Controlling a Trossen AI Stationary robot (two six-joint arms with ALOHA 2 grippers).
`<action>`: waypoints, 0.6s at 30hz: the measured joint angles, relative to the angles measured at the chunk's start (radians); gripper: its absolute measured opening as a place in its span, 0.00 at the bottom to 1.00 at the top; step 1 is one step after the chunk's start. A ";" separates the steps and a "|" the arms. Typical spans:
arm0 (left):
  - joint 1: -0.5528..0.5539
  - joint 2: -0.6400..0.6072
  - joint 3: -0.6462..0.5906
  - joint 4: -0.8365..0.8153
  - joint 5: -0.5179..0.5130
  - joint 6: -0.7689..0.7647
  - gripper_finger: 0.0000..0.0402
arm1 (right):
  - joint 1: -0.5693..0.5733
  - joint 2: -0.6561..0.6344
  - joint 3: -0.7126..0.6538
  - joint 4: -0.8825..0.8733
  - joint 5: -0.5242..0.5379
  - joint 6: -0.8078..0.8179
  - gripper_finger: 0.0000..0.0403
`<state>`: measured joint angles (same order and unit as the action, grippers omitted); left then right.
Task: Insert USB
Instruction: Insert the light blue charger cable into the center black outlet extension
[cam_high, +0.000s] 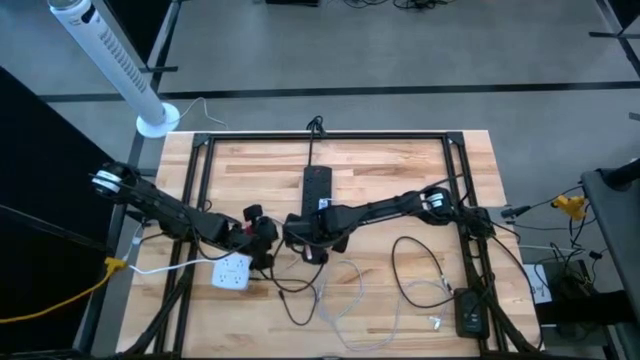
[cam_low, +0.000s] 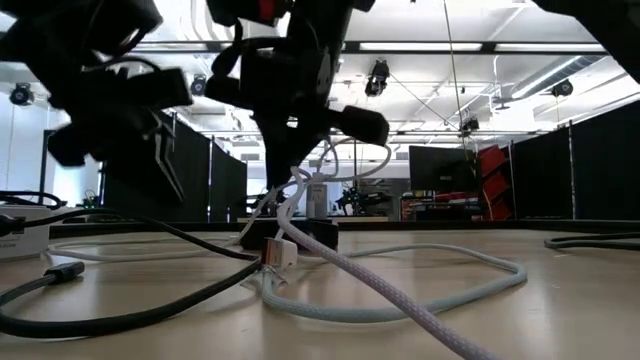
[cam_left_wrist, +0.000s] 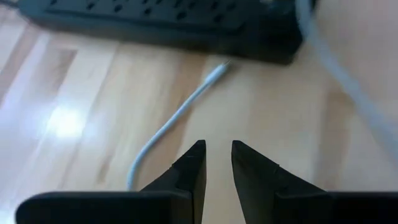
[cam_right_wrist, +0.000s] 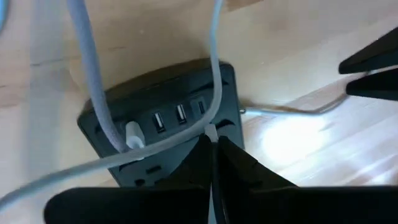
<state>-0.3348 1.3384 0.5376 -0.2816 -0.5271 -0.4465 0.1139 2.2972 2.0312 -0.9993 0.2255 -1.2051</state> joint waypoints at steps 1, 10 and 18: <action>0.002 0.000 -0.006 -0.006 -0.014 -0.007 0.16 | -0.005 0.000 0.000 -0.001 0.000 0.000 0.00; 0.027 -0.002 -0.033 -0.011 -0.060 -0.033 0.16 | -0.019 0.001 -0.001 0.003 -0.061 0.001 0.00; 0.032 -0.020 -0.043 -0.041 -0.058 -0.033 0.16 | -0.020 0.020 -0.001 0.012 -0.036 0.010 0.00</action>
<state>-0.3033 1.3187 0.4946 -0.3229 -0.5855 -0.4797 0.0936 2.3177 2.0304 -0.9872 0.1895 -1.1954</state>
